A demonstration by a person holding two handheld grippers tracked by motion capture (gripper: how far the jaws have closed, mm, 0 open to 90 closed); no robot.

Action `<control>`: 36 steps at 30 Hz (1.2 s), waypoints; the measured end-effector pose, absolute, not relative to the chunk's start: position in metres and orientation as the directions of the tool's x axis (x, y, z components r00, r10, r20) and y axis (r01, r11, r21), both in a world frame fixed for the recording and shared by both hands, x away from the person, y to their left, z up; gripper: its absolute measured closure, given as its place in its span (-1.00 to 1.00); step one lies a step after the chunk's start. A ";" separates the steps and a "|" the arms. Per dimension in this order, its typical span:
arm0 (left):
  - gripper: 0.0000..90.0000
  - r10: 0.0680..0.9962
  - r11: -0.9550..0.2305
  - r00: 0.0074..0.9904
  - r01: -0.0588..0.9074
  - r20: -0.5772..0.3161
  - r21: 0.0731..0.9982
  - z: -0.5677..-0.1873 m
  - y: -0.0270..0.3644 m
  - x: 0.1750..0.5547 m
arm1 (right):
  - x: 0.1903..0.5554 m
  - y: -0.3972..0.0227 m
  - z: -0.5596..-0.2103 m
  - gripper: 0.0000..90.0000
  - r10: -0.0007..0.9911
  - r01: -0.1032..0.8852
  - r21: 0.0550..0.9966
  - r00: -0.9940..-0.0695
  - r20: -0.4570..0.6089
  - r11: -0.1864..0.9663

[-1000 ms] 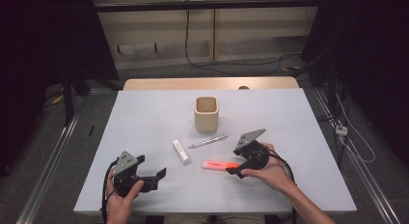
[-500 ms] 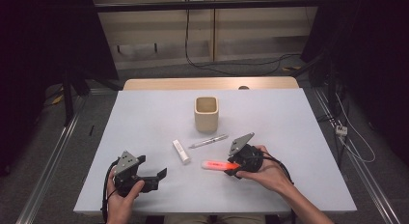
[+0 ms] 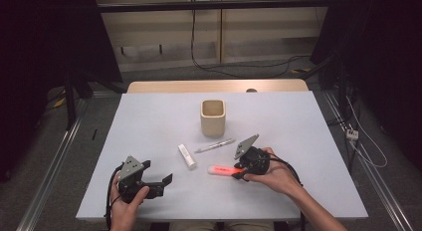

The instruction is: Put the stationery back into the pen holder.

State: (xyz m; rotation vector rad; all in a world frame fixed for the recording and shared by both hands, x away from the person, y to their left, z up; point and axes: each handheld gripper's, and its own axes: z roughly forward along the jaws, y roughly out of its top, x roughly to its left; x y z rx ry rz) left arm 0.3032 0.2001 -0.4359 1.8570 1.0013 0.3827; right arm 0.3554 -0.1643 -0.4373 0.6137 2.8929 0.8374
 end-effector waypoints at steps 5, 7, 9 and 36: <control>-0.87 0.775 -0.205 0.613 0.473 -0.153 0.857 -0.436 0.200 0.303 | 0.356 -0.163 -0.436 0.50 0.388 0.350 0.516 -0.921 0.036 0.782; -0.87 0.775 -0.204 0.613 0.473 -0.154 0.857 -0.436 0.200 0.303 | 0.357 -0.164 -0.437 0.51 0.384 0.346 0.517 -0.922 0.035 0.783; -0.87 0.774 -0.206 0.614 0.472 -0.152 0.857 -0.436 0.201 0.303 | 0.356 -0.163 -0.436 0.51 0.374 0.329 0.518 -0.927 0.019 0.789; -0.88 0.738 -0.262 0.660 0.475 -0.143 0.840 -0.437 0.197 0.307 | 0.356 -0.173 -0.422 0.51 0.421 0.378 0.587 -0.904 0.069 0.716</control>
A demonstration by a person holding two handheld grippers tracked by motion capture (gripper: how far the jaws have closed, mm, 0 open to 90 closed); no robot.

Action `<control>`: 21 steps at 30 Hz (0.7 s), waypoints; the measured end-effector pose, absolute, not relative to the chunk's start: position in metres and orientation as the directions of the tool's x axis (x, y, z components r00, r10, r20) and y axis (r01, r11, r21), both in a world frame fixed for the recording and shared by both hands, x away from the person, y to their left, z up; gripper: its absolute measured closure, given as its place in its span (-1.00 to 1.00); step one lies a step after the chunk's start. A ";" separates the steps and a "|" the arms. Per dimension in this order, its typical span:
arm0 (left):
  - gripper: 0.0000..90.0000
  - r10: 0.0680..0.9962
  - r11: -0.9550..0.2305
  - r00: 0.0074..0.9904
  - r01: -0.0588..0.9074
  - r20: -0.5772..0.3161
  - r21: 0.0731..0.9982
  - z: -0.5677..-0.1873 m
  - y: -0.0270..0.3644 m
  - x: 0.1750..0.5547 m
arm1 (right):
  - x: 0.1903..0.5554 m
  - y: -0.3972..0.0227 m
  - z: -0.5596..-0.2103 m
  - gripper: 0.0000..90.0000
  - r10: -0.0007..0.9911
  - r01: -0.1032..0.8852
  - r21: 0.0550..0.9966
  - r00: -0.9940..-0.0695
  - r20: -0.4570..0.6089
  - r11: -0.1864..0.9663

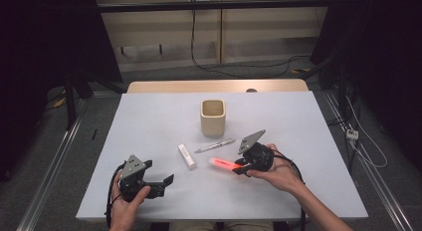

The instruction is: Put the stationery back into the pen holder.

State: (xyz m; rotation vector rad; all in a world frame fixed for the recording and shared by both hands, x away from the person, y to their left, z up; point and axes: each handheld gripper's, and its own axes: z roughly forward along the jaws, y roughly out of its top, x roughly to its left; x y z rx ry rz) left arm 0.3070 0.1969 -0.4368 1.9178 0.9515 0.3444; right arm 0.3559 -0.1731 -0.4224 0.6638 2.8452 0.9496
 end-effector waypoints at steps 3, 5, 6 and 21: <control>-0.91 0.701 -0.251 0.686 0.495 -0.196 0.832 -0.437 0.193 0.307 | 0.355 -0.173 -0.413 0.51 0.426 0.377 0.604 -0.902 0.069 0.702; -0.91 0.694 -0.278 0.701 0.470 -0.163 0.838 -0.435 0.189 0.306 | 0.355 -0.174 -0.411 0.51 0.424 0.377 0.613 -0.903 0.075 0.694; -0.91 0.688 -0.290 0.709 0.463 -0.153 0.838 -0.435 0.187 0.306 | 0.355 -0.174 -0.411 0.51 0.424 0.377 0.613 -0.903 0.075 0.694; -0.88 0.563 -0.462 0.826 0.334 -0.019 0.821 -0.433 0.140 0.304 | 0.351 -0.172 -0.407 0.51 0.421 0.397 0.633 -0.899 0.121 0.665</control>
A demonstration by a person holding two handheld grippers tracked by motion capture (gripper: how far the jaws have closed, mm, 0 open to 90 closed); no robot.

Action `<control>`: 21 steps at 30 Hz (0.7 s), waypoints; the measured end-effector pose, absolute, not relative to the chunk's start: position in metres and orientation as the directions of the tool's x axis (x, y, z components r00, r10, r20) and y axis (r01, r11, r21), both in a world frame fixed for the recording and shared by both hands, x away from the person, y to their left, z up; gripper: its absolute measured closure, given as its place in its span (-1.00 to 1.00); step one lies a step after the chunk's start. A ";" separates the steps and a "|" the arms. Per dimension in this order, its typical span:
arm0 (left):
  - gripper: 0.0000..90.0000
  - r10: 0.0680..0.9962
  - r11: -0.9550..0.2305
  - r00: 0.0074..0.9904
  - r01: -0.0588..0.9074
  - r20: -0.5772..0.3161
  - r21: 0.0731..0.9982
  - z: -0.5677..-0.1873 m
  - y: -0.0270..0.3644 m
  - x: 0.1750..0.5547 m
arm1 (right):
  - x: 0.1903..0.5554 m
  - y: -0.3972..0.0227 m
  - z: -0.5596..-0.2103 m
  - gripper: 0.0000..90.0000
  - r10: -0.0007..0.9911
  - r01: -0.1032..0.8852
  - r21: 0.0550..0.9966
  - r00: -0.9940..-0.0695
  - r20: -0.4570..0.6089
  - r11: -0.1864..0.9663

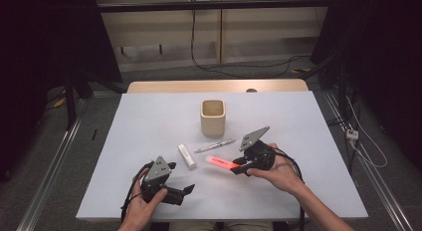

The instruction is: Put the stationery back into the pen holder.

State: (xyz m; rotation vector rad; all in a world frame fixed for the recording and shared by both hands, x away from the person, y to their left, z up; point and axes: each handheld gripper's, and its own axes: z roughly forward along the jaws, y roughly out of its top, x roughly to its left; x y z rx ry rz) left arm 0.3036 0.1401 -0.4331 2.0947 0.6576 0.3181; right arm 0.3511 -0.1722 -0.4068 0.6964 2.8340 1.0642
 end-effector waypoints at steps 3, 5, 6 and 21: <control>-0.86 0.524 -0.516 0.850 0.271 0.049 0.813 -0.433 0.129 0.303 | 0.351 -0.170 -0.406 0.51 0.417 0.395 0.631 -0.900 0.122 0.667; -0.86 0.519 -0.526 0.853 0.261 0.063 0.810 -0.432 0.123 0.304 | 0.351 -0.168 -0.405 0.51 0.417 0.393 0.628 -0.901 0.117 0.672; -0.86 0.514 -0.520 0.856 0.262 0.053 0.813 -0.431 0.120 0.305 | 0.351 -0.167 -0.406 0.51 0.417 0.390 0.626 -0.902 0.112 0.676; -0.83 0.466 -0.592 0.872 0.183 0.148 0.785 -0.415 0.096 0.341 | 0.358 -0.163 -0.398 0.51 0.433 0.395 0.627 -0.896 0.100 0.671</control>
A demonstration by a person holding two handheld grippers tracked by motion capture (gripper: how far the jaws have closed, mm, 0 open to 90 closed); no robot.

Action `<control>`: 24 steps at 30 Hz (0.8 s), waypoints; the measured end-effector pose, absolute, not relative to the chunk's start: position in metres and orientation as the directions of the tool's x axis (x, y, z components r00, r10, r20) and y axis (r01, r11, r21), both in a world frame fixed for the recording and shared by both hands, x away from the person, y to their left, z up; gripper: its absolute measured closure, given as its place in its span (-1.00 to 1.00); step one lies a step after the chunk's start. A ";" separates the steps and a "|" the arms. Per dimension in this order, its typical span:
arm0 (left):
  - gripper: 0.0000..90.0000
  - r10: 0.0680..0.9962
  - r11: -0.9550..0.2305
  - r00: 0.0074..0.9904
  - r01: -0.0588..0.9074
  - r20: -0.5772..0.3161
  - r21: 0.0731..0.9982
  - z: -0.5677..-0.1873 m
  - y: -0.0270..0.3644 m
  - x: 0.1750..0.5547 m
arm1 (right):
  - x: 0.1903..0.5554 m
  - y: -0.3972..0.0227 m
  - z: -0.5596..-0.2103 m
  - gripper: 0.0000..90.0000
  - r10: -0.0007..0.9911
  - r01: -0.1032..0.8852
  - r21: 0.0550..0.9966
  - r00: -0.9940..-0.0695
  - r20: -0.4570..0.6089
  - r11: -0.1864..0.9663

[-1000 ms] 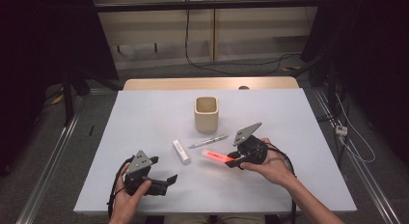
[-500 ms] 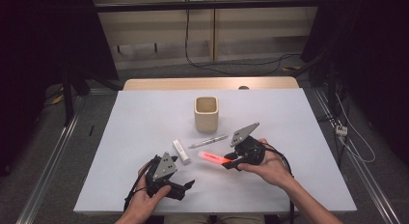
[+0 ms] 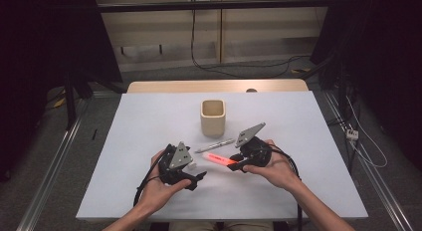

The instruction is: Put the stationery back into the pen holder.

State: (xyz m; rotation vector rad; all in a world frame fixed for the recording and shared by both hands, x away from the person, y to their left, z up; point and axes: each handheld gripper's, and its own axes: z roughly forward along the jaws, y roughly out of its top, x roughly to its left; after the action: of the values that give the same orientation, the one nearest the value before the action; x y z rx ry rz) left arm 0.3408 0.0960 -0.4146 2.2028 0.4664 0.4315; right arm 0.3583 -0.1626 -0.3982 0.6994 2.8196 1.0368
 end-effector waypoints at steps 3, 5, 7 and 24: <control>-0.83 0.447 -0.606 0.876 0.147 0.182 0.782 -0.416 0.087 0.344 | 0.361 -0.163 -0.396 0.51 0.436 0.393 0.632 -0.895 0.095 0.668; -0.84 0.446 -0.632 0.862 0.110 0.243 0.767 -0.417 0.083 0.343 | 0.362 -0.163 -0.396 0.51 0.442 0.399 0.639 -0.891 0.102 0.657; -0.85 0.409 -0.672 0.854 0.043 0.322 0.739 -0.420 0.080 0.339 | 0.363 -0.163 -0.397 0.51 0.445 0.399 0.639 -0.890 0.098 0.657; -0.49 0.197 -0.857 0.724 -0.201 0.661 0.475 -0.432 0.065 0.315 | 0.365 -0.149 -0.396 0.51 0.412 0.378 0.622 -0.906 0.096 0.686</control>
State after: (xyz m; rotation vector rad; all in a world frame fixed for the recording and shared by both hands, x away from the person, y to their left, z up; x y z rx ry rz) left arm 0.3149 0.0649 -0.4322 2.3986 -0.0028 1.0021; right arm 0.3651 -0.1494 -0.3958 0.6648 2.8364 1.0296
